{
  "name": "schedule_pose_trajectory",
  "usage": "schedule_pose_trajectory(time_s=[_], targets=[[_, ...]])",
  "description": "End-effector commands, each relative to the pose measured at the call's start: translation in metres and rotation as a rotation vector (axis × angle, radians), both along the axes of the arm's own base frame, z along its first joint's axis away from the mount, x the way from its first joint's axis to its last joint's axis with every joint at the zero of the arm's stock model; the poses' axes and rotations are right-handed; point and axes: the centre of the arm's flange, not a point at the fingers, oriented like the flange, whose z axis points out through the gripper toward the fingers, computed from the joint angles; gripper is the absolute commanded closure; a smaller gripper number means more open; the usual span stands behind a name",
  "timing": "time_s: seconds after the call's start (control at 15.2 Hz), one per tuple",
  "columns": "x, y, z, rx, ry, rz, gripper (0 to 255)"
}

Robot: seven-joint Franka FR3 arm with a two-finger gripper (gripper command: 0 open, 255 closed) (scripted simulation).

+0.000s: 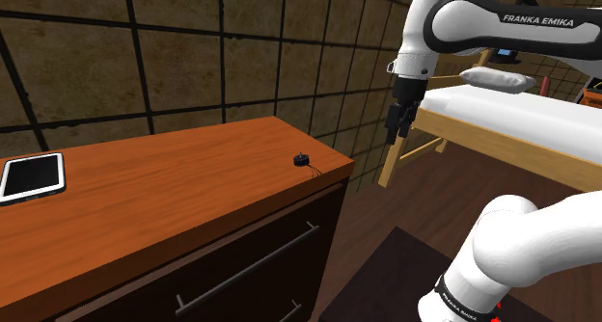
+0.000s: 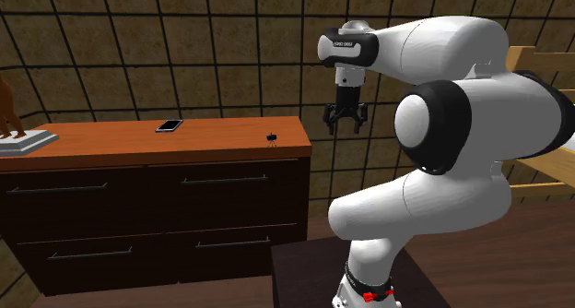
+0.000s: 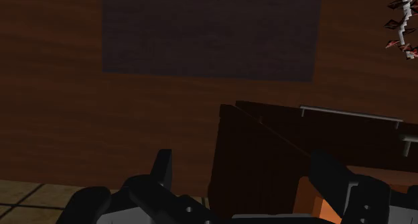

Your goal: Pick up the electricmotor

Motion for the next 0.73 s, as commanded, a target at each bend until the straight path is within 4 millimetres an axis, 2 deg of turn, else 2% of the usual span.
schedule_pose_trajectory(time_s=[0.0,0.66], targets=[[0.000,0.000,0.000,0.000,0.000,0.000,0],[0.043,0.124,-0.005,-0.040,-0.105,0.010,0]])
